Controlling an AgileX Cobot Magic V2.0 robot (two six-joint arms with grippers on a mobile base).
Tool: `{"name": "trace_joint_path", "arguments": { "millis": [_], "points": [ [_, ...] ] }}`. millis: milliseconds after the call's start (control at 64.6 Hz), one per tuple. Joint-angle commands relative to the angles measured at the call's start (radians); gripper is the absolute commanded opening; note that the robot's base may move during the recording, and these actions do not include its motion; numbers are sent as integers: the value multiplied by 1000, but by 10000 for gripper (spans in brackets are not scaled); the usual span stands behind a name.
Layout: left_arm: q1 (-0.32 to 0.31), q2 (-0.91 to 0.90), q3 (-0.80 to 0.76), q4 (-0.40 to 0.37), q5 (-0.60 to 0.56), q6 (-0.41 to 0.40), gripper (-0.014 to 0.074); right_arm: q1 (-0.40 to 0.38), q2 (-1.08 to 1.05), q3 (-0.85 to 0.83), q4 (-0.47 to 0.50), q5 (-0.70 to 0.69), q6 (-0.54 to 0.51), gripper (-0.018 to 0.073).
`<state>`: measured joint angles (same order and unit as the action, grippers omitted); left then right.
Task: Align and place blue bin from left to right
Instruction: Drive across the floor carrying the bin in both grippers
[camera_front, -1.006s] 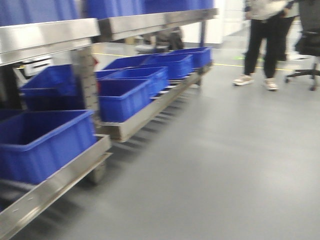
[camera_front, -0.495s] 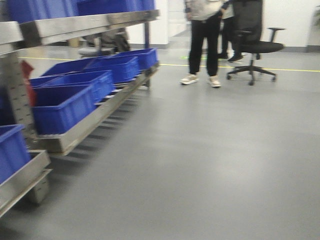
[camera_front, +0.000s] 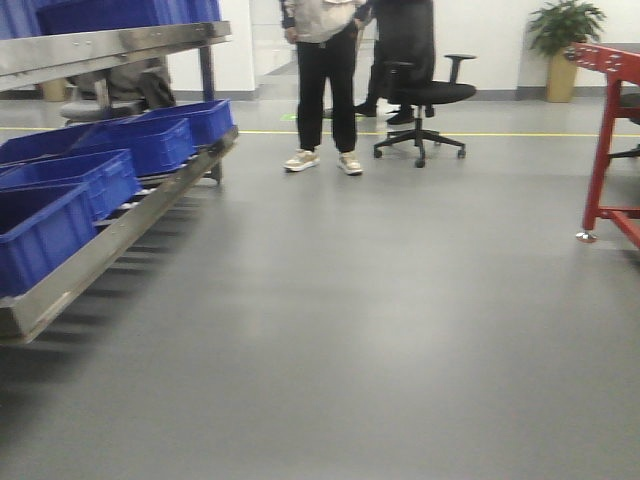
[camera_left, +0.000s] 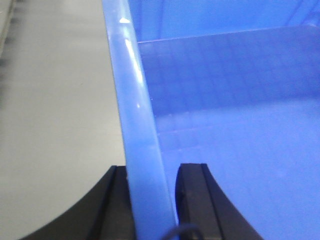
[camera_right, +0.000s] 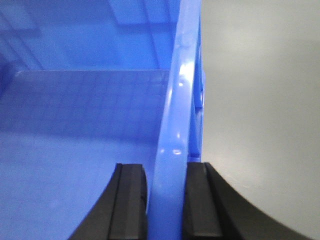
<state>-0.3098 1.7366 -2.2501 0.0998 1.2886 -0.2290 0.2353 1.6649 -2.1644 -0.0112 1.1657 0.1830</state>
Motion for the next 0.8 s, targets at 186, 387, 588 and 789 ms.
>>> {"name": "trace_joint_path", "arguments": {
  "millis": [186,387,588,789],
  "points": [
    [-5,-27,-18,-1,-68,16,-110,-6,-23,-20,-20,-100,-26,-152],
    [-5,-27,-18,-1,-68,16,-110,-6,-23,-20,-20,-100,-26,-152],
    [-5,-27,-18,-1,-68,16,-110,-6,-23,-20,-20,-100,-26,-152],
    [-5,-27,-18,-1,-68,16,-110,-6,-23,-20,-20,-100,-26,-152]
  ]
}}
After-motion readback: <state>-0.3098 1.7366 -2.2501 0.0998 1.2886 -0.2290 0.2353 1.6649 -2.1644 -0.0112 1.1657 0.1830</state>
